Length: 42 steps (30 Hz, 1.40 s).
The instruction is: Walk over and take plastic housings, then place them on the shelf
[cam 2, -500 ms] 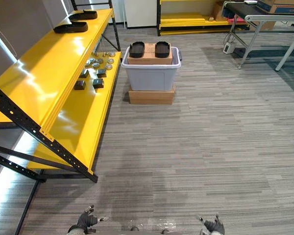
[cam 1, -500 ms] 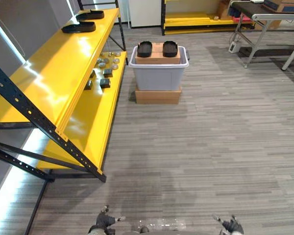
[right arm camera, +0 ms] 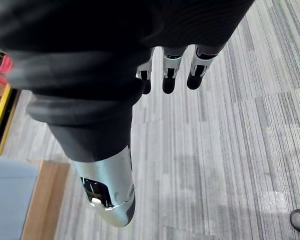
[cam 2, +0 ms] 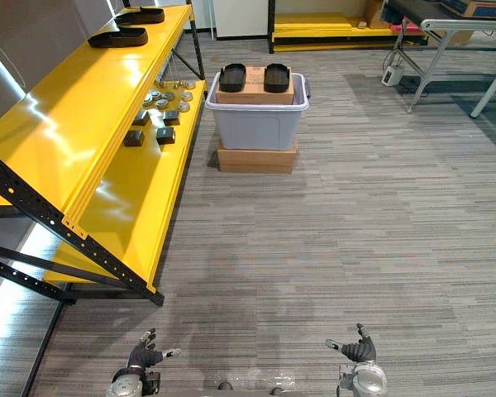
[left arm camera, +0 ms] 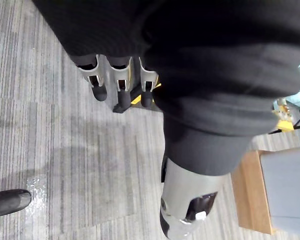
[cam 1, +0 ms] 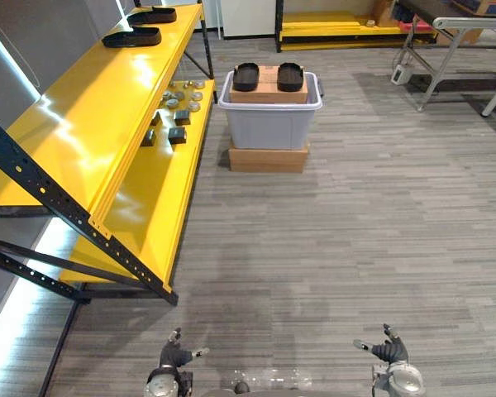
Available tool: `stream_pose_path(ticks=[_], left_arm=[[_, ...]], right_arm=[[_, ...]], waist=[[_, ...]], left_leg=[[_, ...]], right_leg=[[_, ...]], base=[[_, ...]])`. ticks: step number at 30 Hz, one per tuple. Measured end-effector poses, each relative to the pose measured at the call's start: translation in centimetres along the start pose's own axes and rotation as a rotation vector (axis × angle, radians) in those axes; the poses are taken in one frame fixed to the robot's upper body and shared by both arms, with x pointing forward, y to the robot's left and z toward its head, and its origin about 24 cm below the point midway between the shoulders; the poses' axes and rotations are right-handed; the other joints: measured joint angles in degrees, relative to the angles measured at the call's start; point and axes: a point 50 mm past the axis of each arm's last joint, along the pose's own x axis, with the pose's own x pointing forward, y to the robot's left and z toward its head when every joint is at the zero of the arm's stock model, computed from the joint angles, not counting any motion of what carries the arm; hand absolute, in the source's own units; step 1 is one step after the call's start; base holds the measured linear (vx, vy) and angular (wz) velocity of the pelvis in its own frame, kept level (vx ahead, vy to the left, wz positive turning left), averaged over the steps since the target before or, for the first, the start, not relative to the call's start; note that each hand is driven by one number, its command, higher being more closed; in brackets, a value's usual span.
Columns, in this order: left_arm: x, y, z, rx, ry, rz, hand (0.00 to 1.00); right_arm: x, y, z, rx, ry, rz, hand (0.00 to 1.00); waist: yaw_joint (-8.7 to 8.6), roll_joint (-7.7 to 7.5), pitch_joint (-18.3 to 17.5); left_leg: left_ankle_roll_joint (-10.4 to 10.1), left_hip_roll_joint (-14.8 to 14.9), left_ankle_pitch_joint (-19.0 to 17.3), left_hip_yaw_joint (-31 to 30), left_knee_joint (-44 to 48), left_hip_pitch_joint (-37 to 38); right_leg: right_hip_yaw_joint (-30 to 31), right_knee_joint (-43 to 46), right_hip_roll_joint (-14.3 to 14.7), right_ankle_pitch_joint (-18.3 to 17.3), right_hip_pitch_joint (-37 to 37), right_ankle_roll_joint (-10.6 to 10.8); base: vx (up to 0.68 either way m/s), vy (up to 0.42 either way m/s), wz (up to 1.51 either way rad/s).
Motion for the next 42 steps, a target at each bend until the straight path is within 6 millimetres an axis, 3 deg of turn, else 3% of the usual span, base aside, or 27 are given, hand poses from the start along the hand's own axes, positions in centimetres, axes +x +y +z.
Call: stream_pose_path(ticks=[7,15,17,18,20,23,25,26,27,28,29,30,31,32,33,34,35,36,37,38,40,42], left_arm=[[0.1,0.0,0.5,-0.005,-0.021,0.003,0.00],[0.2,0.2,2.7,-0.019,-0.111,0.019,0.00],[0.2,0.2,3.3,-0.024,-0.135,0.021,0.00],[0.2,0.2,3.4,-0.025,-0.139,0.022,0.00],[0.3,0.4,3.8,-0.019,-0.147,0.024,0.00],[0.4,0.6,3.9,-0.020,-0.149,0.032,0.00],[0.7,0.7,4.8,-0.031,-0.171,0.041,0.00],[1.1,0.5,6.0,-0.037,-0.202,0.046,0.00],[1.2,0.4,6.4,-0.039,-0.213,0.046,0.00],[1.3,0.7,6.8,-0.032,-0.226,0.055,0.00],[1.4,0.8,7.0,-0.027,-0.230,0.061,0.00],[1.4,0.7,7.0,-0.028,-0.230,0.065,0.00],[1.4,0.6,7.2,-0.033,-0.232,0.062,0.00],[1.6,0.3,7.4,-0.035,-0.235,0.057,0.00],[1.5,0.0,7.0,-0.041,-0.218,0.052,0.00],[1.5,0.0,6.9,-0.043,-0.213,0.050,0.00],[1.5,-0.2,6.5,-0.045,-0.197,0.047,0.00],[1.5,-0.2,6.3,-0.044,-0.191,0.048,0.00],[1.5,-0.2,6.2,-0.044,-0.185,0.047,0.00],[1.5,-0.3,6.1,-0.048,-0.183,0.045,0.00],[1.3,-0.4,5.8,-0.052,-0.177,0.044,0.00],[1.2,-0.4,5.3,-0.053,-0.163,0.042,0.00]], right_arm=[[0.0,-0.1,0.0,0.045,0.008,-0.010,0.00],[0.2,-0.6,0.2,0.097,0.014,-0.055,0.00],[0.3,-0.9,0.2,0.120,0.018,-0.075,0.00],[0.3,-1.0,0.2,0.124,0.020,-0.079,0.00],[0.3,-1.1,0.3,0.135,0.023,-0.085,0.00],[0.4,-1.1,0.5,0.141,0.023,-0.084,0.00],[0.8,-1.1,1.6,0.146,-0.007,-0.084,0.00],[1.1,-1.6,2.3,0.138,-0.028,-0.092,0.00],[1.2,-1.9,2.6,0.134,-0.036,-0.098,0.00],[1.3,-2.0,2.8,0.133,-0.044,-0.102,0.00],[1.3,-2.0,2.8,0.133,-0.047,-0.103,0.00],[1.1,-2.5,2.6,0.127,-0.050,-0.113,0.00],[1.3,-2.6,3.3,0.129,-0.073,-0.115,0.00],[1.4,-2.6,3.9,0.131,-0.091,-0.113,0.00],[1.5,-2.4,4.7,0.134,-0.120,-0.107,0.00],[1.5,-2.4,4.7,0.134,-0.122,-0.106,0.00],[1.5,-2.1,4.7,0.131,-0.119,-0.096,0.00],[1.5,-1.8,4.6,0.121,-0.116,-0.084,0.00],[1.5,-1.4,4.4,0.115,-0.105,-0.073,0.00],[1.5,-1.3,4.0,0.112,-0.090,-0.071,0.00],[1.5,-1.7,3.9,0.114,-0.087,-0.079,0.00],[1.5,-2.1,3.6,0.135,-0.071,-0.094,0.00]], waist=[[0.00,-0.12,0.1],[0.08,0.70,0.6],[-0.10,0.90,1.3],[-0.09,0.87,1.7],[-0.74,0.61,3.2],[-1.42,1.20,4.2],[-2.05,1.56,5.2],[-2.68,2.58,7.1],[-2.95,3.08,7.6],[-3.30,2.31,7.6],[-3.43,1.70,7.7],[-3.97,1.58,7.2],[-3.47,2.63,6.8],[-3.37,2.62,6.7],[-3.31,2.65,6.8],[-3.29,2.65,6.8],[-3.00,2.71,6.9],[-3.04,2.67,7.0],[-2.49,2.18,7.4],[-1.72,1.28,7.7],[-0.79,1.07,7.5],[-0.09,0.90,7.8]], left_leg=[[1.7,0.2,-1.2,0.9,2.1,-2.3],[3.9,1.3,-8.1,3.2,12.4,-9.8],[5.3,0.9,-12.3,3.5,17.1,-11.5],[5.5,0.6,-13.2,3.8,17.9,-11.4],[7.3,-1.4,-15.6,3.0,18.8,-8.7],[7.6,-1.5,-18.3,1.2,17.6,-4.7],[7.5,-0.9,-18.6,0.0,14.8,-1.9],[7.2,0.3,-18.4,-1.1,11.9,1.3],[6.7,0.9,-18.1,-1.8,10.4,2.9],[4.7,0.9,-17.2,-2.9,8.6,5.1],[3.9,0.7,-17.1,-3.7,8.4,6.3],[1.8,1.7,-18.0,-4.8,9.2,8.0],[-0.8,3.4,-16.9,-4.7,12.2,7.7],[-4.4,3.4,-14.4,-4.5,16.1,6.4],[-4.7,3.5,-5.8,-4.3,27.4,2.3],[-5.0,3.5,-3.3,-4.3,30.1,1.4],[-6.0,6.1,-2.6,-2.8,43.8,-2.8],[-5.4,7.6,-3.1,-1.3,50.2,-4.9],[-2.3,10.0,-4.9,1.2,59.2,-8.4],[0.5,10.8,-6.6,3.7,62.2,-11.8],[2.0,10.7,-8.1,6.2,58.1,-17.7],[2.4,8.1,-8.4,7.1,46.3,-24.0]], right_leg=[[0.0,3.0,-0.1,-1.4,-3.0,-1.6],[1.8,5.2,0.1,-3.3,-7.6,0.4],[1.9,14.6,-1.7,-7.7,-11.3,3.8],[1.4,18.7,-2.6,-8.5,-12.9,4.1],[-0.8,37.3,-6.4,-10.0,-20.6,3.4],[-3.8,39.0,-6.2,-12.4,-26.3,3.1],[-4.8,35.1,-4.9,-11.7,-32.0,2.8],[-5.9,29.5,-3.4,-8.5,-34.6,1.0],[-6.5,25.3,-2.8,-6.1,-35.7,0.6],[-6.7,16.9,-2.5,-0.4,-37.0,0.7],[-6.2,15.3,-2.6,3.1,-37.8,-0.3],[-5.7,17.7,-2.9,10.7,-38.2,-6.3],[-6.5,24.4,-2.8,6.3,-39.8,-9.5],[-6.7,27.4,-3.2,3.3,-40.0,-9.6],[-6.5,28.5,-3.2,-0.2,-36.9,-10.2],[-6.3,28.0,-3.1,-0.8,-35.9,-10.2],[-5.6,24.7,-1.7,-2.3,-29.8,-9.7],[-5.5,23.0,-0.9,-2.5,-26.6,-9.9],[-5.3,19.2,0.0,-2.5,-20.2,-9.9],[-4.6,14.7,0.3,-2.5,-14.5,-9.9],[-4.2,8.9,0.6,-2.6,-8.2,-9.8],[-3.5,4.0,0.6,-3.4,-3.1,-8.4]], base=[[-0.05,-0.005,-0.04],[0.03,0.040,-0.14],[0.16,0.129,-0.18],[0.15,0.152,-0.10],[0.23,0.146,0.09],[0.41,0.100,0.16],[0.50,0.008,0.39],[0.55,-0.038,0.52],[0.60,-0.071,0.71],[0.53,-0.090,0.66],[0.72,-0.157,0.80],[0.77,-0.213,0.50],[0.92,-0.267,0.43],[1.06,-0.327,0.19],[0.74,-0.236,0.15],[0.73,-0.230,0.03],[0.42,-0.127,-0.05],[0.67,-0.201,-0.05],[0.59,-0.156,-0.12],[0.55,-0.133,-0.17],[0.52,-0.055,-0.28],[0.53,-0.002,-0.17]])
